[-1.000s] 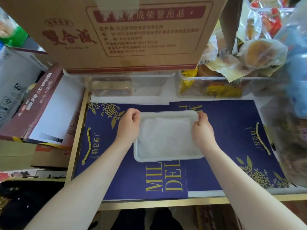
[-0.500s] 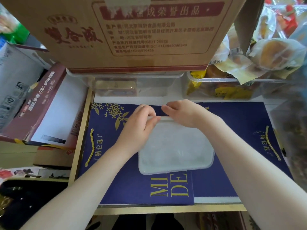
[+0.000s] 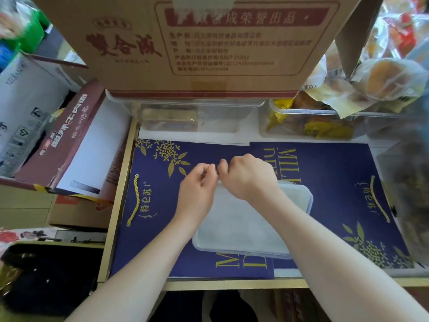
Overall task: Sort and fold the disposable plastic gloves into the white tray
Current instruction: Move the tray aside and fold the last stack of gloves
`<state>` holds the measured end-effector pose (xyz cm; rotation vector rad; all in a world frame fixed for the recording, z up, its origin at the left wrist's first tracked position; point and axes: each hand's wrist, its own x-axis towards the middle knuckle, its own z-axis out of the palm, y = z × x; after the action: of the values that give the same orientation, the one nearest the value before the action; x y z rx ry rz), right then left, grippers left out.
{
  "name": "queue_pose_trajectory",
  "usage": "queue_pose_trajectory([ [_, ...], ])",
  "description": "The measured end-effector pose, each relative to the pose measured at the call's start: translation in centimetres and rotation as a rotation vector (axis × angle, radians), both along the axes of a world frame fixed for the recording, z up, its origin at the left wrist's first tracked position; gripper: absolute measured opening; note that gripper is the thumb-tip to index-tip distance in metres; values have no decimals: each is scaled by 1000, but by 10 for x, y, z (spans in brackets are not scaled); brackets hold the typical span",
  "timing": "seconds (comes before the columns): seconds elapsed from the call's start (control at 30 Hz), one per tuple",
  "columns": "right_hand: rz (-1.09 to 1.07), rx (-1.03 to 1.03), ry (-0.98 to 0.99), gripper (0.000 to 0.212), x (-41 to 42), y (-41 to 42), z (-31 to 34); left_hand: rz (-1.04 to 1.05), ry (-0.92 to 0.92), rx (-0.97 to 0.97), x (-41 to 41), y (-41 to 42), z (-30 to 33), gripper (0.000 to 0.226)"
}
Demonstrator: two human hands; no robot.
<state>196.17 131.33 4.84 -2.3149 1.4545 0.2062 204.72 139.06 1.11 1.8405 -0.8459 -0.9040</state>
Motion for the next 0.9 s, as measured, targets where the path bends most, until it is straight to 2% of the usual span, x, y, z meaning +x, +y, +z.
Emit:
queue_pose_trajectory([
  [0.13, 75, -97, -52, 50, -4, 3, 0, -16, 10, -3, -1, 0, -3, 32],
  [0.23, 46, -198, 11, 59, -31, -2, 5, 13, -6, 22, 4, -1, -4, 31],
  [0.3, -121, -172, -23, 60, -62, -9, 4, 47, -24, 34, 13, 1, -5, 28],
  [0.43, -716, 271, -576, 46, -88, -10, -18, 42, -29, 30, 19, 3, -5, 35],
  [0.5, -819, 273, -643, 38, -83, -5, -22, 37, -35, 21, 17, 5, -7, 38],
  [0.63, -714, 153, -536, 38, -77, -10, -11, -16, -3, 73, 26, 11, -7, 43],
  [0.73, -529, 61, -439, 43, -65, -17, 13, -327, -224, 173, 39, 9, 9, 53],
  [0.8, -393, 19, -381, 40, -50, -13, 27, -511, -244, 204, 34, 5, 28, 55],
  [0.9, -202, -6, -361, 47, -29, 2, 39, -637, -287, 251, 13, 2, 40, 50],
])
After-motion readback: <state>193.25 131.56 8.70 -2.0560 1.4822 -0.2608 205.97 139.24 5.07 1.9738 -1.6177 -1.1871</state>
